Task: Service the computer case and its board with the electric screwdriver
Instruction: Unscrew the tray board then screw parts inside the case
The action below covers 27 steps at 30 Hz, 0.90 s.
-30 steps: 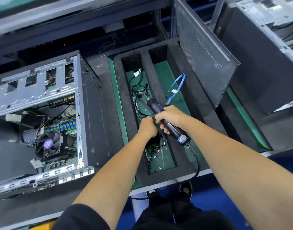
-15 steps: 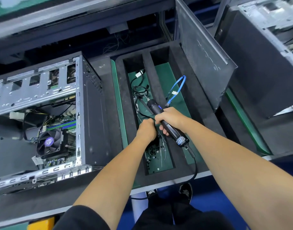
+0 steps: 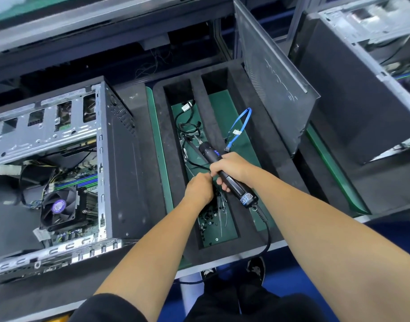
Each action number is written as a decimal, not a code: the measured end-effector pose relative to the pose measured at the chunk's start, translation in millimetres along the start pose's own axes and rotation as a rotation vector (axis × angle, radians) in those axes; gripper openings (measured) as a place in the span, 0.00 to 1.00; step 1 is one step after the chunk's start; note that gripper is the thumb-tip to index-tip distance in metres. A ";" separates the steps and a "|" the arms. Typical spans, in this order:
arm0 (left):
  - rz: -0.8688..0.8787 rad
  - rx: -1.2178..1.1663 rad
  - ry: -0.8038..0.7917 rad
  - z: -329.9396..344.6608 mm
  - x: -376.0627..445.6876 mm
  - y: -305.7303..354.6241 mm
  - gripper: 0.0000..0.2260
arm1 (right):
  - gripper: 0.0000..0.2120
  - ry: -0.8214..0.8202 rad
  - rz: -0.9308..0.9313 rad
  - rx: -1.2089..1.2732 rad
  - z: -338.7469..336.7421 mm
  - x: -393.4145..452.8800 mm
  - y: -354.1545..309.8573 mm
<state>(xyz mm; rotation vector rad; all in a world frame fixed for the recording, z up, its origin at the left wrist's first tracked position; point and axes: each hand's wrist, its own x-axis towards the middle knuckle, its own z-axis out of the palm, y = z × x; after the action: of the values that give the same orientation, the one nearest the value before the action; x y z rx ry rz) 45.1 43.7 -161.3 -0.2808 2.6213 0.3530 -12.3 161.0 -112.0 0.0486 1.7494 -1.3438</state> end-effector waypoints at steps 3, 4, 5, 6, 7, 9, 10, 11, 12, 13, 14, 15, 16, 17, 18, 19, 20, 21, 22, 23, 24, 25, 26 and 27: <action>0.012 0.185 0.025 4.4 -6.2 2.3 0.15 | 0.06 -0.011 0.007 -0.009 0.3 -0.5 -2.2; 0.013 0.244 0.023 6.8 -8.2 3.2 0.14 | 0.06 -0.010 0.009 -0.008 0.2 -0.6 -2.8; 0.015 0.286 0.020 9.1 -8.9 3.5 0.14 | 0.06 -0.006 0.011 -0.004 0.1 -0.8 -3.0; 0.018 0.305 0.017 11.2 -8.7 3.3 0.14 | 0.06 -0.002 0.012 -0.002 0.0 -0.8 -2.9; 0.022 0.306 0.017 12.6 -8.0 2.9 0.13 | 0.06 0.000 0.012 -0.002 -0.3 -1.0 -2.5; 0.036 0.281 0.019 12.2 -7.5 2.0 0.13 | 0.06 0.000 0.011 -0.005 -0.2 -0.8 -2.2; 0.042 0.265 0.020 11.4 -7.6 1.7 0.14 | 0.06 0.001 0.012 -0.007 0.1 -0.7 -2.1; 0.049 0.249 0.023 10.8 -7.3 1.6 0.14 | 0.06 0.003 0.012 -0.007 0.2 -0.8 -2.1; 0.055 0.239 0.025 10.5 -7.2 1.6 0.14 | 0.06 0.005 0.010 -0.006 0.2 -0.9 -2.0; 0.063 0.234 0.025 10.3 -7.3 1.6 0.14 | 0.06 0.006 0.007 -0.006 0.2 -0.9 -2.2; 0.071 0.235 0.023 10.0 -7.6 1.6 0.15 | 0.06 0.005 0.004 -0.005 0.3 -1.1 -2.2; 0.077 0.238 0.021 9.7 -8.0 1.4 0.15 | 0.06 0.003 0.003 -0.005 0.4 -1.4 -2.4; 0.082 0.241 0.019 9.5 -8.6 1.1 0.15 | 0.06 0.001 0.004 -0.006 0.6 -1.5 -2.6; 0.084 0.239 0.017 9.6 -9.2 0.7 0.15 | 0.06 0.000 0.005 -0.005 0.5 -1.6 -2.6; 0.084 0.232 0.017 9.8 -9.7 0.5 0.15 | 0.06 -0.001 0.006 -0.003 0.4 -1.5 -2.5; 0.082 0.221 0.020 9.7 -10.3 0.6 0.15 | 0.06 -0.001 0.005 0.000 0.2 -1.3 -2.5; 0.079 0.205 0.026 9.2 -10.8 0.9 0.15 | 0.06 -0.002 0.004 0.001 0.2 -1.0 -2.3; 0.073 0.185 0.035 8.1 -11.1 1.3 0.15 | 0.06 -0.003 0.003 -0.001 0.3 -0.6 -2.2; 0.067 0.160 0.046 6.6 -11.1 1.6 0.15 | 0.06 -0.004 0.002 -0.002 0.3 -0.2 -1.9; 0.059 0.132 0.055 5.1 -11.0 1.7 0.14 | 0.06 -0.005 0.003 -0.001 0.4 0.3 -1.5; 0.049 0.104 0.062 3.4 -10.6 2.1 0.13 | 0.06 -0.005 0.004 0.000 0.2 0.8 -1.1; 0.039 0.075 0.065 2.2 -10.4 2.4 0.13 | 0.06 -0.003 0.006 0.000 0.2 1.3 -0.8; 0.030 0.043 0.066 1.2 -10.5 2.5 0.12 | 0.06 -0.002 0.007 0.001 0.2 1.8 -0.4; 0.025 0.010 0.066 0.8 -10.7 2.9 0.12 | 0.06 -0.002 0.008 0.002 0.5 2.1 -0.1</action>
<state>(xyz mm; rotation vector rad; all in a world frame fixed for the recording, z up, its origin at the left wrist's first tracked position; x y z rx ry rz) 53.9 48.1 -156.3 -0.2609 2.6926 0.3449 -13.4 159.6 -113.4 0.0548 1.7443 -1.3392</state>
